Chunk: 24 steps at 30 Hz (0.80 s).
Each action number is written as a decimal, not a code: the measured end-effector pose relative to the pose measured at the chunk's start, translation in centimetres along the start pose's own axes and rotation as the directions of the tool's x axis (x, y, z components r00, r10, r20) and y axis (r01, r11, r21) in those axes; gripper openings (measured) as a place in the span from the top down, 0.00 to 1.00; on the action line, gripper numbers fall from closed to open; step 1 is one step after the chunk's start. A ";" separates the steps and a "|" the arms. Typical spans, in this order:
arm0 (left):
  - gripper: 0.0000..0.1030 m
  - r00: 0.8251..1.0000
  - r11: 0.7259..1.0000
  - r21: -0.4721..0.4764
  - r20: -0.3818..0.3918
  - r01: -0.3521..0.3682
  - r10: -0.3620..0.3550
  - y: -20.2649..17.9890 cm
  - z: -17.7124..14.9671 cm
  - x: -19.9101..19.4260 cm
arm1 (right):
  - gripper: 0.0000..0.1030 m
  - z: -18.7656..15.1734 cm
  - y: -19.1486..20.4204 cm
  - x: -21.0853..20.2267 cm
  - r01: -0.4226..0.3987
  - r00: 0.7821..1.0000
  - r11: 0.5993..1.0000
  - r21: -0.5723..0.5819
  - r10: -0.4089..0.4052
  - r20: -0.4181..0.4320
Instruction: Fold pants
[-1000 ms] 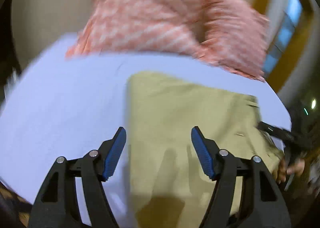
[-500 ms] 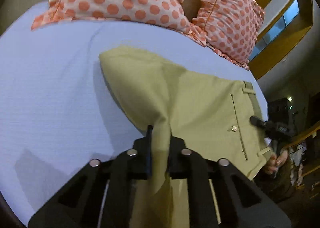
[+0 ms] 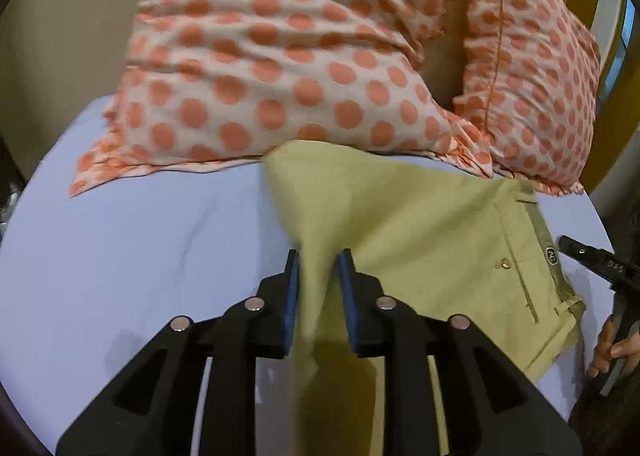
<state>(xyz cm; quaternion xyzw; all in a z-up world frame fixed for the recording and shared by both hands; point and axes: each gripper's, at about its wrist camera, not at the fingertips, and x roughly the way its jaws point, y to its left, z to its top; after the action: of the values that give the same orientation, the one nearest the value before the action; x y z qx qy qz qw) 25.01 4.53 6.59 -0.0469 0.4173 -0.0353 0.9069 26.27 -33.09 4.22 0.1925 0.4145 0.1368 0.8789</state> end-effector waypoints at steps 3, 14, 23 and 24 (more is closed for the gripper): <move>0.41 0.997 0.999 0.013 0.060 -0.052 0.051 0.7 -2.8 -4.3 | 0.13 -2.2 -0.1 -4.5 0.013 0.995 1.000 -0.009 -0.012 0.102; 0.02 0.991 0.982 0.144 0.065 -0.125 0.117 -6.2 -15.6 -10.5 | 0.01 -16.3 10.2 -5.3 0.184 0.983 0.932 -0.313 -0.178 0.046; 0.02 0.991 0.988 0.081 -0.011 -0.132 0.133 -5.2 -17.7 -7.3 | 0.01 -18.8 11.5 -3.9 0.263 0.964 0.902 -0.343 -0.261 0.053; 0.02 0.992 0.990 0.074 -0.023 -0.121 0.123 -5.0 -17.8 -7.0 | 0.01 -18.9 11.4 -3.9 0.261 0.965 0.905 -0.335 -0.259 0.052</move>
<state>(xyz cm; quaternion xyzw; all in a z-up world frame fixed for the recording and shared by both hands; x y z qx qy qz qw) 6.79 -0.67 0.93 0.0121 0.4301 0.0045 0.9027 8.15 -20.23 1.00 -0.0179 0.4038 0.0871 0.9105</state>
